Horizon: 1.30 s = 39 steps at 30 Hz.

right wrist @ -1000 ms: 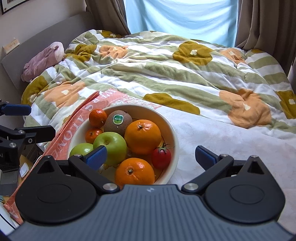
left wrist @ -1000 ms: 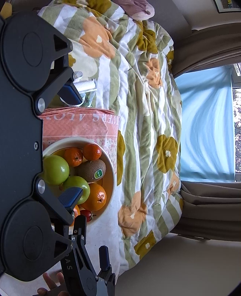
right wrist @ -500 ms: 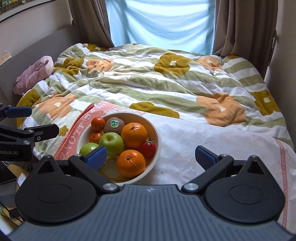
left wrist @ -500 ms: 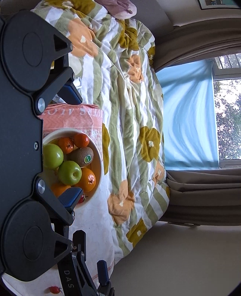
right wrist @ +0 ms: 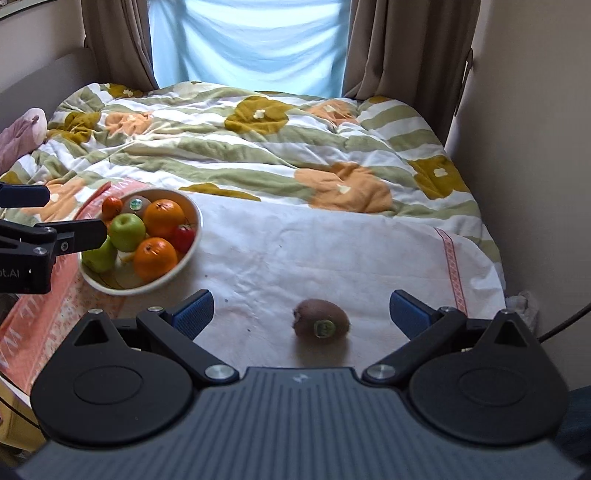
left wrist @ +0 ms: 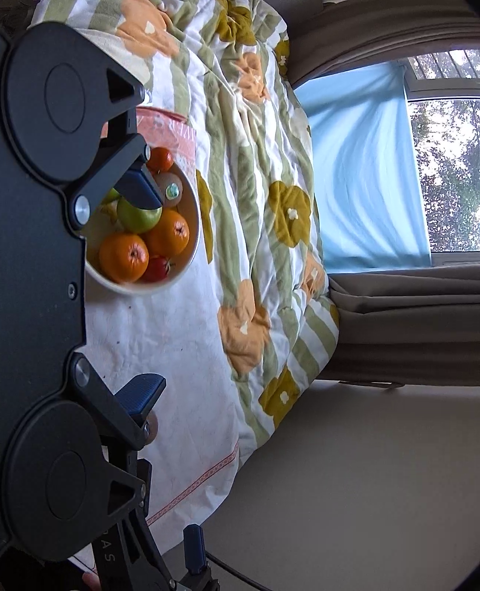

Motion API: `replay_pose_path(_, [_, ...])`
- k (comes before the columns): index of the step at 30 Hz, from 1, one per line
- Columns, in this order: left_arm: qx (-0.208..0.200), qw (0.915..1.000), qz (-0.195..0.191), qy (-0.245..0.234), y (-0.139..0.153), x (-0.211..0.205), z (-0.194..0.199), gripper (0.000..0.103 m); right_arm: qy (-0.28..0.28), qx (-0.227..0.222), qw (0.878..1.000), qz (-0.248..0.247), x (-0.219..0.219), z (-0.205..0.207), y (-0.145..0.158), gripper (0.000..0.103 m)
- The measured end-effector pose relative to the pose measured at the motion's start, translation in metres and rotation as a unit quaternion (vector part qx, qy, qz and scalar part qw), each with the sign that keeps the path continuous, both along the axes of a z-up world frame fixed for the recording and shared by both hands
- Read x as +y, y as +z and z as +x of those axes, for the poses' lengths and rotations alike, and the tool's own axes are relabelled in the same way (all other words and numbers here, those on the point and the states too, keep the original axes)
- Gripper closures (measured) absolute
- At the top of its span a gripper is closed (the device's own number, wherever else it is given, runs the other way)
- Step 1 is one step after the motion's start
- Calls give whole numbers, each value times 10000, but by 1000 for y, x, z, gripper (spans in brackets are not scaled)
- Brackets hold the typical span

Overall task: Organize fruits
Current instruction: 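Withdraw both tools toward the last kiwi and cherry tomato, then grasp the brown kiwi with the left tool while the right tool grasps the tomato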

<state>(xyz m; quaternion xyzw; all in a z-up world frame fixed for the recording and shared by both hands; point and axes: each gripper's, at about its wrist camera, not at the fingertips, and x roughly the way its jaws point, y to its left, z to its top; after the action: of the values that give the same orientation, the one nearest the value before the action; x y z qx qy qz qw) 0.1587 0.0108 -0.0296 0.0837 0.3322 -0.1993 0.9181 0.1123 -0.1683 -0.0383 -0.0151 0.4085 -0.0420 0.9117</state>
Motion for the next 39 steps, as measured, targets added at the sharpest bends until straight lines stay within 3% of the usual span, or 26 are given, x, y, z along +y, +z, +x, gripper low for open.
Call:
replay_pose_path(4, [129, 9999, -52, -95, -14, -40, -12, 5, -10, 172, 9998, 73, -39, -22, -19, 0])
replay_pose_path(9, [279, 9992, 148, -249, -37, -92, -20, 5, -34, 169, 9994, 288, -80, -49, -39, 0])
replay_pose_path(19, [461, 9979, 342, -288, -93, -163, -1, 6, -36, 183, 9975, 679, -126, -64, -88, 0])
replay_pose_path(27, [628, 9968, 465, -168, -136, -189, 23, 10, -127, 219, 9968, 754, -135, -57, -122, 0])
replay_pose_path(34, [641, 9962, 572, -118, -155, -201, 34, 21, -154, 212, 9962, 835, -140, -55, -140, 14])
replay_pose_path(39, [560, 9970, 528, -51, -156, -202, 33, 28, -93, 94, 9972, 732, -135, -57, -142, 17])
